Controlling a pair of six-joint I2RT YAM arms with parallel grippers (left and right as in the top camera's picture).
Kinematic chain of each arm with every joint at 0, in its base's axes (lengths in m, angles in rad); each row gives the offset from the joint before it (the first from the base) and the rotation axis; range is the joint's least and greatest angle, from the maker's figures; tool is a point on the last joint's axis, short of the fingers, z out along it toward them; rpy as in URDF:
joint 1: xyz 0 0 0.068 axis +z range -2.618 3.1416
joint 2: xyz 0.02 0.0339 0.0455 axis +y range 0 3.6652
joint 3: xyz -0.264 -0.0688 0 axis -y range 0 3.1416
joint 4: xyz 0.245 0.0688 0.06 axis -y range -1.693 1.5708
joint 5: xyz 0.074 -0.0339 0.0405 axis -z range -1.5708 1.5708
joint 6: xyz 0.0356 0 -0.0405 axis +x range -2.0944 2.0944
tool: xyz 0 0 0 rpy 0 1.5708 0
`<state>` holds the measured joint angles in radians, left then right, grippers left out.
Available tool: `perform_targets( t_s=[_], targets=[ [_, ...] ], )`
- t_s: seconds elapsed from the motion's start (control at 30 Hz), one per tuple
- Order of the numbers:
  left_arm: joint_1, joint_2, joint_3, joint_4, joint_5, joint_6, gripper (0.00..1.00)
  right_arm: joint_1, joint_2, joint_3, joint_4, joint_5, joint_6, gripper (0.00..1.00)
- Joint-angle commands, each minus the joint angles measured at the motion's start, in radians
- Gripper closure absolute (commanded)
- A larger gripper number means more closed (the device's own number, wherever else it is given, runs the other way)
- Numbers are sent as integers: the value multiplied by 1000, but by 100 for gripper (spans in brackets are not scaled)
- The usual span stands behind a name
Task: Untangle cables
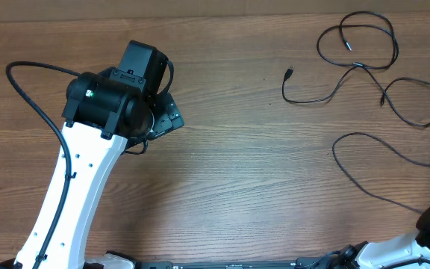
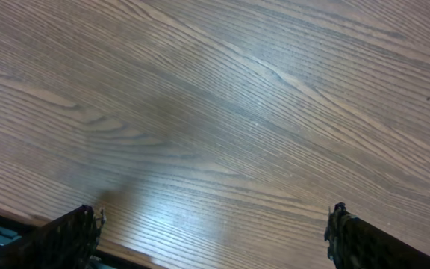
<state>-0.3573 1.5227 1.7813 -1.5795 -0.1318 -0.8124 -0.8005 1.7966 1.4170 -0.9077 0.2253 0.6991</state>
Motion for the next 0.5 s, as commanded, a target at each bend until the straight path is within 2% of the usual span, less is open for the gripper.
perform_targets(
  t_s=[0.0, 0.1, 0.27, 0.4, 0.47],
  targets=[
    [3, -4, 20, 2, -17, 13, 0, 0, 2, -5, 2, -24, -28, 17],
    [3, -4, 20, 2, -17, 13, 1, 0, 3, -5, 3, -85, -69, 12],
    [3, -4, 20, 2, -17, 13, 0, 8, 3, -5, -12, -215, -106, 10],
    [3, -4, 20, 2, -17, 13, 0, 30, 3, -20, -58, -150, -105, 0],
    [3, -4, 20, 1, -17, 13, 0, 39, 3, -45, -55, -104, -101, 0]
  ],
)
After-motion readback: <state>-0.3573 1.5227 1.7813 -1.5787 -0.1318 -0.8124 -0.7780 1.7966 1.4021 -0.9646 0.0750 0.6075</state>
